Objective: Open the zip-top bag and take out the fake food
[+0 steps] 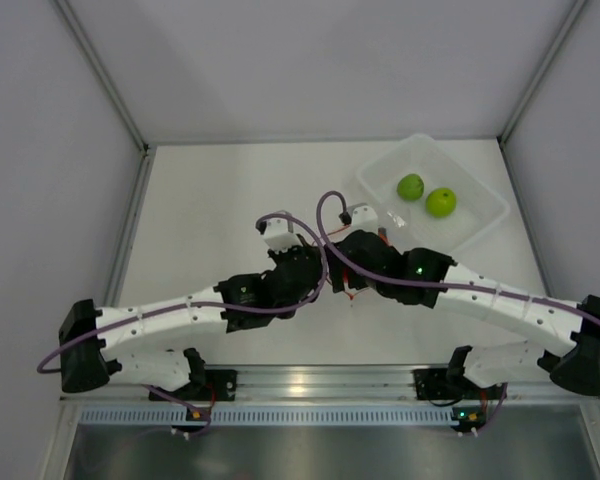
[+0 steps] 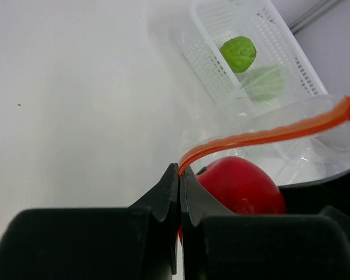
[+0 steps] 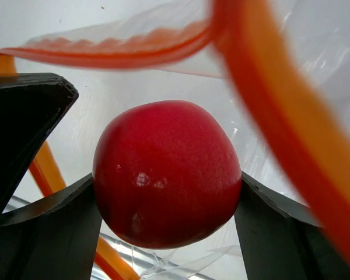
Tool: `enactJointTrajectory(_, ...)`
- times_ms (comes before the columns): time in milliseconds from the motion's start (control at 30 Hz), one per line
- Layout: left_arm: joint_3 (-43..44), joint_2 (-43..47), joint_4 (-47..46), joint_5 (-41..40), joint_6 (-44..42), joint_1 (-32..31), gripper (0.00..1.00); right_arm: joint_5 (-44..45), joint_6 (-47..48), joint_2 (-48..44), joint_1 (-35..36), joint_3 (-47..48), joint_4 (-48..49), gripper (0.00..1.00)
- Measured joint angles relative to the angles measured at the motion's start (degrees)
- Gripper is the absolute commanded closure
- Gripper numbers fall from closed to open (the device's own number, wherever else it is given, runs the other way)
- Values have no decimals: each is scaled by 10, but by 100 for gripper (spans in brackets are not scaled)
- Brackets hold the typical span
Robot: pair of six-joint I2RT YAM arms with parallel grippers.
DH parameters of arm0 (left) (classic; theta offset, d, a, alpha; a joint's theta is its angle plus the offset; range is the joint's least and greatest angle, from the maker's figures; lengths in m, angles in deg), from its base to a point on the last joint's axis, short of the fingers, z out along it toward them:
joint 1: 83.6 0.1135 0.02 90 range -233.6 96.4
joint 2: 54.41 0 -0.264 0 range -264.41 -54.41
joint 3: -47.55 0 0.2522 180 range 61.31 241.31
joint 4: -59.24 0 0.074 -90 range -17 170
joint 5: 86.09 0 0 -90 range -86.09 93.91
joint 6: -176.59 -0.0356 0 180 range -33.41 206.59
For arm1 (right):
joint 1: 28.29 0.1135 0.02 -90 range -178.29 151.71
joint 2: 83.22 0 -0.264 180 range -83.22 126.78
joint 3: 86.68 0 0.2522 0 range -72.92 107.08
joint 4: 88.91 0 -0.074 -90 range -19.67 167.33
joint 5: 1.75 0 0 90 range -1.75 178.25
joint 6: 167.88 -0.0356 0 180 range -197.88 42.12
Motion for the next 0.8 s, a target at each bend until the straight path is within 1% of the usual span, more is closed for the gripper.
enactJointTrajectory(133, -18, 5, -16, 6, 10, 5, 100, -11, 5, -35, 0, -11, 10, 67)
enactJointTrajectory(233, -30, 7, -21, 12, 22, 5, 100, -24, 8, -50, -2, -25, 40, 68)
enactJointTrajectory(333, -45, 14, -24, 19, 44, 5, 100, -27, 5, -53, -2, -40, 63, 71)
enactJointTrajectory(433, -58, 24, -24, 12, 74, -3, 100, -14, -9, -39, -2, -39, 68, 71)
enactJointTrajectory(533, -59, 26, -24, -14, 98, -27, 100, 4, -28, -7, -3, -35, 71, 71)
enactJointTrajectory(633, -59, 26, -21, -62, 116, -53, 100, 22, -44, 21, -3, -29, 70, 71)
enactJointTrajectory(800, -61, 26, -20, -106, 141, -76, 100, 43, -62, 31, -5, -18, 71, 72)
